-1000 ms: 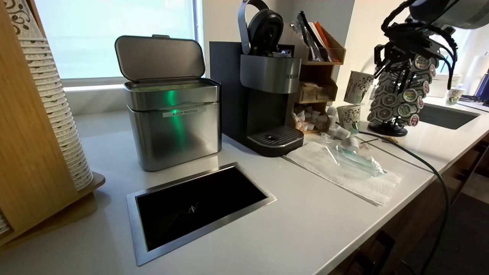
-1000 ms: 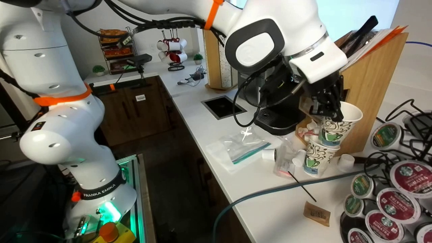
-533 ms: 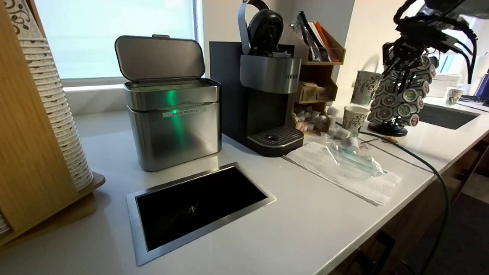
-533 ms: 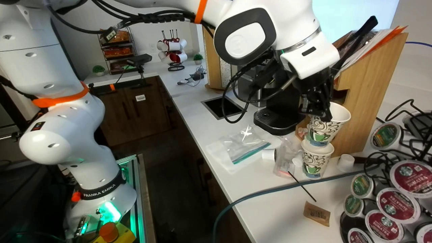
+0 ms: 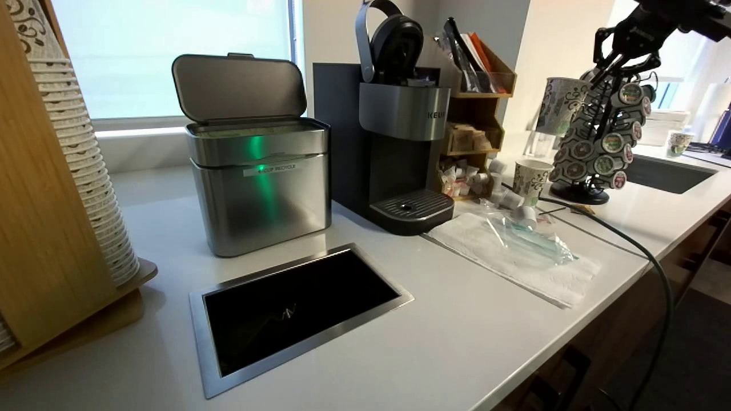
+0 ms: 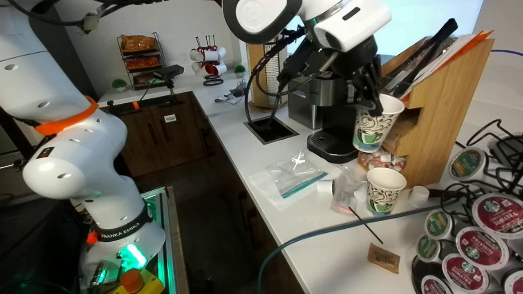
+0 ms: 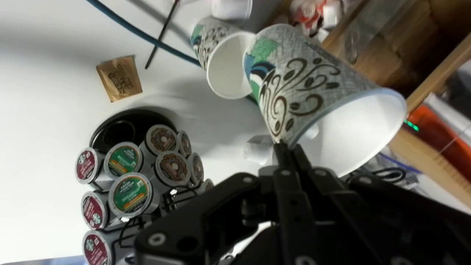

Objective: Unstack the cups on the table

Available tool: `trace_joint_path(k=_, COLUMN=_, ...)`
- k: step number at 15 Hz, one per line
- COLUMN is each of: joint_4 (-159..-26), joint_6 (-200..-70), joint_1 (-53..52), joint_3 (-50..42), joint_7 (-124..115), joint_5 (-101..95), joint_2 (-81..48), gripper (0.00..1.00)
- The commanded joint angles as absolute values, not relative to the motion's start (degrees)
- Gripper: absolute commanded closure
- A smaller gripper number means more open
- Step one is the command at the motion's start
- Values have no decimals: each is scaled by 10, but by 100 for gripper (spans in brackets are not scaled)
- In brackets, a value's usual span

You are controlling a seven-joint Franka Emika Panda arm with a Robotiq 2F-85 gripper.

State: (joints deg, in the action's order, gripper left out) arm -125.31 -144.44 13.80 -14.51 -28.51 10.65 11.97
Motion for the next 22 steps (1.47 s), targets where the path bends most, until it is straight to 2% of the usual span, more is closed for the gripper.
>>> trace_joint_path(k=1, joint_4=-1293, joint_6=-1367, joint_1=118, joint_3=-127, joint_7=-219, joint_5=142, joint_2=163, gripper=99)
trace_joint_path(k=4, joint_4=-1302, joint_6=-1301, joint_1=100, joint_3=-115, joint_7=-178, joint_5=159, joint_2=164, gripper=99)
trace_joint_path(k=6, joint_4=-1287, joint_6=-1326, joint_1=113, joint_3=-107, joint_7=-210, joint_5=140, joint_2=150, gripper=96)
trace_joint_path(k=10, joint_4=-1288, joint_6=-1322, joint_1=117, joint_3=-104, joint_7=-217, joint_5=135, joint_2=150, gripper=99)
trace_joint_path(k=18, joint_4=-1377, joint_6=-1331, joint_1=213, joint_3=-37, joint_7=-546, joint_5=-135, joint_2=207, gripper=99)
trace_joint_path(k=19, joint_4=-1378, joint_6=-1334, joint_1=181, joint_3=-61, joint_7=-481, joint_5=-71, joint_2=212, gripper=99)
trace_joint_path(k=22, joint_4=-1360, joint_6=-1329, joint_1=186, joint_3=-58, joint_7=-489, joint_5=-87, joint_2=193, gripper=96)
